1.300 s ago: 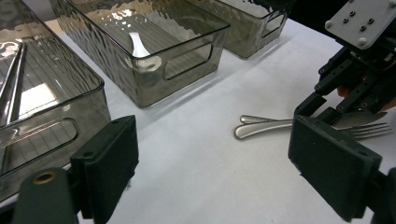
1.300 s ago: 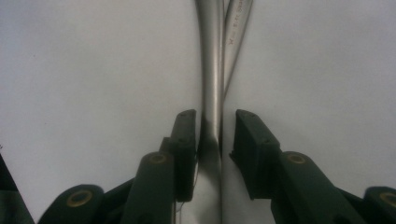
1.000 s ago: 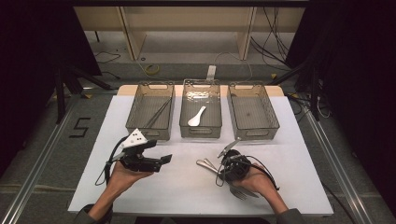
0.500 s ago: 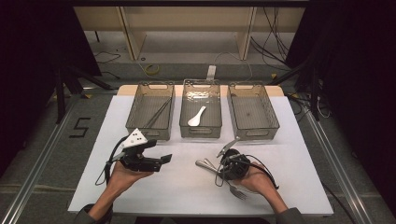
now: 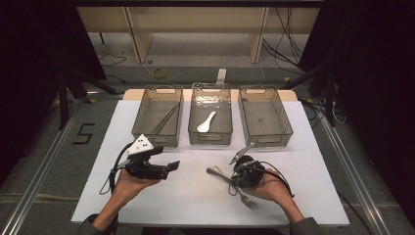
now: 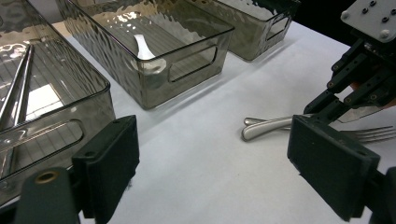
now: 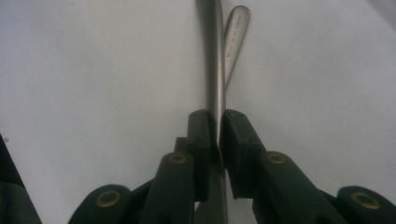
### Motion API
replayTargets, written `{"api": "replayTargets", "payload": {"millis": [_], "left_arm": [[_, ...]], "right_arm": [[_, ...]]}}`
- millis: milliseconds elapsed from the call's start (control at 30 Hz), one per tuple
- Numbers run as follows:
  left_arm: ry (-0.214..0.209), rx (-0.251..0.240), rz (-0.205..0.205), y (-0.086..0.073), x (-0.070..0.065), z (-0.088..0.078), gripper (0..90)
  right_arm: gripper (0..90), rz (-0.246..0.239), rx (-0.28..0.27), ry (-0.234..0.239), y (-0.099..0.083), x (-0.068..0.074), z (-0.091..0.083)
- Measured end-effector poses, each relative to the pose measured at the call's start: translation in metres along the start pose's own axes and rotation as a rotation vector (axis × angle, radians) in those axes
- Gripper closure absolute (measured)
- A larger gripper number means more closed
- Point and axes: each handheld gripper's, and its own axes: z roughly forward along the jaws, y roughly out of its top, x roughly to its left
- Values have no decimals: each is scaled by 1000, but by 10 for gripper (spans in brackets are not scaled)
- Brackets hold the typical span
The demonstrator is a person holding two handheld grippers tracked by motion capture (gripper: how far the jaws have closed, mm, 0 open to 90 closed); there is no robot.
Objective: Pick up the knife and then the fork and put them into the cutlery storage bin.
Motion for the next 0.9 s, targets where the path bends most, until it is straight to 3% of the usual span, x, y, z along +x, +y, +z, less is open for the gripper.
{"api": "replayTargets", "payload": {"millis": [567,900], "left_arm": [[4,-8,-7,1,2,-2,165],[4,-14,-11,1,2,-3,168]], "right_arm": [[826,-9,-8,15,-4,-4,-3],[831,-21,-15,-5,-4,-4,-8]]}}
